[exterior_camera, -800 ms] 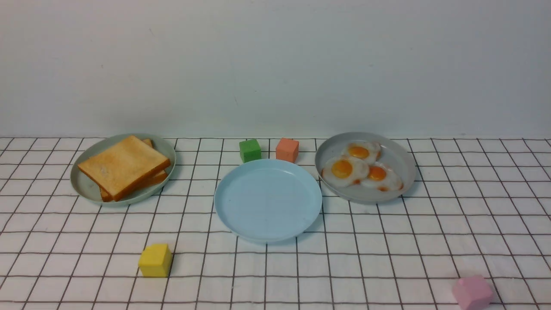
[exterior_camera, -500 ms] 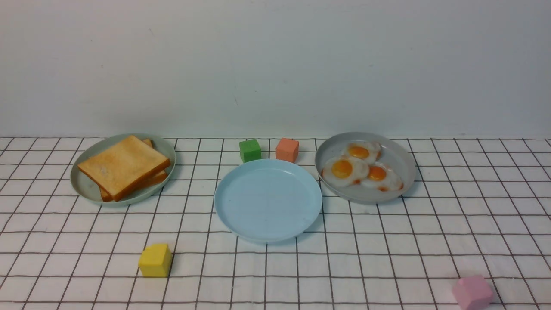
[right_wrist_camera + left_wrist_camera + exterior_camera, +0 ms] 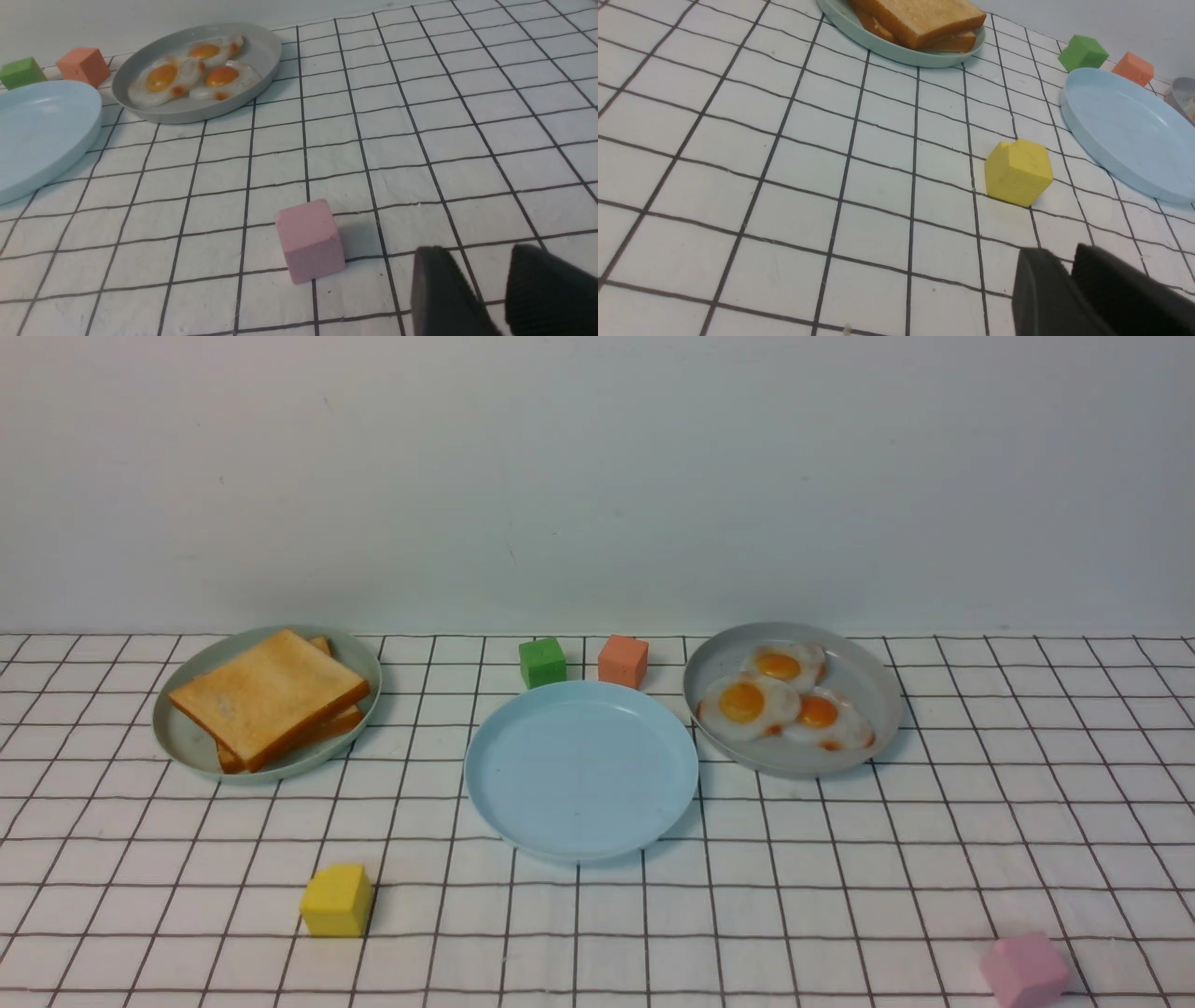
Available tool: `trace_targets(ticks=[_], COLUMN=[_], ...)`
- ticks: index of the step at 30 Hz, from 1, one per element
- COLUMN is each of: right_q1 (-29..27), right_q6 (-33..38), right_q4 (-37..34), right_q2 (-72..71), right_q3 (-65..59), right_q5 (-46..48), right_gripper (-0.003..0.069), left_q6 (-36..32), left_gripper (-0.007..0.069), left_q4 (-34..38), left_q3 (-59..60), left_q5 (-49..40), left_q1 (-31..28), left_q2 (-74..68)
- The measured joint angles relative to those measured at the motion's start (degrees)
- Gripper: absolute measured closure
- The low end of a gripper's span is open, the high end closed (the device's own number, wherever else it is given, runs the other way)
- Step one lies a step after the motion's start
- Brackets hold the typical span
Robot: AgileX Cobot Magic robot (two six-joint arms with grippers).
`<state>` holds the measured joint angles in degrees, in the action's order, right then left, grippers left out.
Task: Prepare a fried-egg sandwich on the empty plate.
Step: Use the left arm to grab a slice of bread
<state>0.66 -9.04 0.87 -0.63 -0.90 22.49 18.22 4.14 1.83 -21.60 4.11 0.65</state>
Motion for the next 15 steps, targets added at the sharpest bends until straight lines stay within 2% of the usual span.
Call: trace_targets(ticks=[11,13,15], right_q1=[0.0,0.0,0.0], right_q6=[0.0,0.0,0.0], right_q4=[0.0,0.0,0.0], right_q2=[0.0,0.0,0.0], right_q3=[0.0,0.0,0.0], right_q5=[0.0,0.0,0.0], right_gripper=[0.0418,0.0418,0.0418], left_q6=[0.85,2.91,7.68], left_gripper=[0.0512,0.0511,0.0508], left_q4=[0.61,3.73,10.79], left_q3=[0.0,0.0,0.0], left_q5=[1.19,3.7,7.41], left_q1=[0.0,0.0,0.0], left_q2=[0.0,0.0,0.0])
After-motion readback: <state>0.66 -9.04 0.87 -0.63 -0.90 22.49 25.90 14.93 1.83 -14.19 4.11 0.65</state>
